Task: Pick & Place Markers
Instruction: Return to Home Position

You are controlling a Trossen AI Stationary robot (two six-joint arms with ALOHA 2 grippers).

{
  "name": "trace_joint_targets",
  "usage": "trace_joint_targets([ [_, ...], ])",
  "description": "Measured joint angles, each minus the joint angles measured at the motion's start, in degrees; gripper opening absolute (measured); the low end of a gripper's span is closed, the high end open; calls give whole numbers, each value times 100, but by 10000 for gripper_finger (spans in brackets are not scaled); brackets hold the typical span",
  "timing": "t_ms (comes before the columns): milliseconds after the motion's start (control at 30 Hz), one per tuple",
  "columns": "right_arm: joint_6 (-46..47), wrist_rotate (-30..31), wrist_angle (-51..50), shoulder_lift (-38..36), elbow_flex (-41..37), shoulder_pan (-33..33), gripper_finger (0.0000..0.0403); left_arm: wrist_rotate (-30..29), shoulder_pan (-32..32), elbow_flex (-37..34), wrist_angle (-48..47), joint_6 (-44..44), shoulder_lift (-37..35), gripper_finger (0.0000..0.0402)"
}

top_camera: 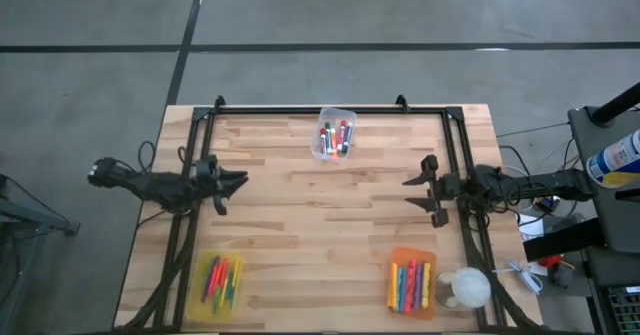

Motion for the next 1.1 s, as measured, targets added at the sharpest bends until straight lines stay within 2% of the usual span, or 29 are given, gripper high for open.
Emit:
trace_joint_targets([
  [133,-16,0,-247,19,0,4,192,-17,0,-178,500,122,0,78],
  [1100,-19,-7,-328,85,0,4,192,-19,0,-193,518,129,31,78],
])
